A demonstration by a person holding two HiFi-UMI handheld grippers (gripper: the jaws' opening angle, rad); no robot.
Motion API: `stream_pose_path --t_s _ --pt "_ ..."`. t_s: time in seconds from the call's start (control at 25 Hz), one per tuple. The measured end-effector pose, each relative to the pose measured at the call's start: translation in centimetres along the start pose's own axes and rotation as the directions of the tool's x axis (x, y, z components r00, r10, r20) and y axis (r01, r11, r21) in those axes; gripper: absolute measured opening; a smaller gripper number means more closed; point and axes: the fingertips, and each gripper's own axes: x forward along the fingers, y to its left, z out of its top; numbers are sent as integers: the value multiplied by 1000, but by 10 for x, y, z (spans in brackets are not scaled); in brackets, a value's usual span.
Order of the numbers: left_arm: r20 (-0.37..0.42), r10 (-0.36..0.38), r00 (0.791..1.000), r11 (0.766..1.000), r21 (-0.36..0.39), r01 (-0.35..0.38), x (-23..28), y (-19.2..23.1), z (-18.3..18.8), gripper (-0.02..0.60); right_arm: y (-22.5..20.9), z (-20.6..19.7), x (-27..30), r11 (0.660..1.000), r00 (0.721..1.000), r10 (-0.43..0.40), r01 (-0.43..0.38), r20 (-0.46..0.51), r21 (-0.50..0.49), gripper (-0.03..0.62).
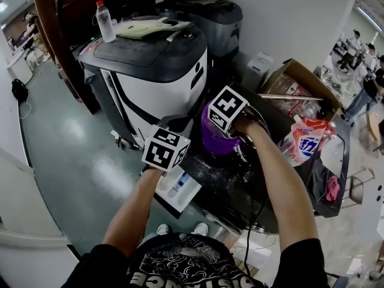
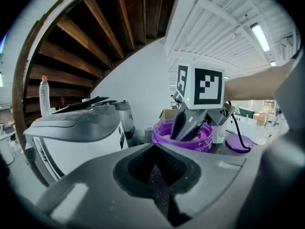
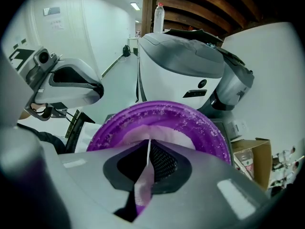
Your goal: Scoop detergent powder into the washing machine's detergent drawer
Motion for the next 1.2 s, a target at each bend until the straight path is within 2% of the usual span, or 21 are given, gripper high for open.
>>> stream_pose_path --t_s 0.72,1.0,1.2 --pt "10 -34 999 999 3 34 -9 0 -3 2 9 0 -5 991 999 46 -42 -22 129 38" --pt "12 -44 999 999 14 44 -13 -1 -3 2 11 2 -11 972 997 82 -81 2 222 38" --pt "14 -57 998 998 14 56 -15 -4 -5 2 11 2 -15 945 992 114 -123 46 305 38"
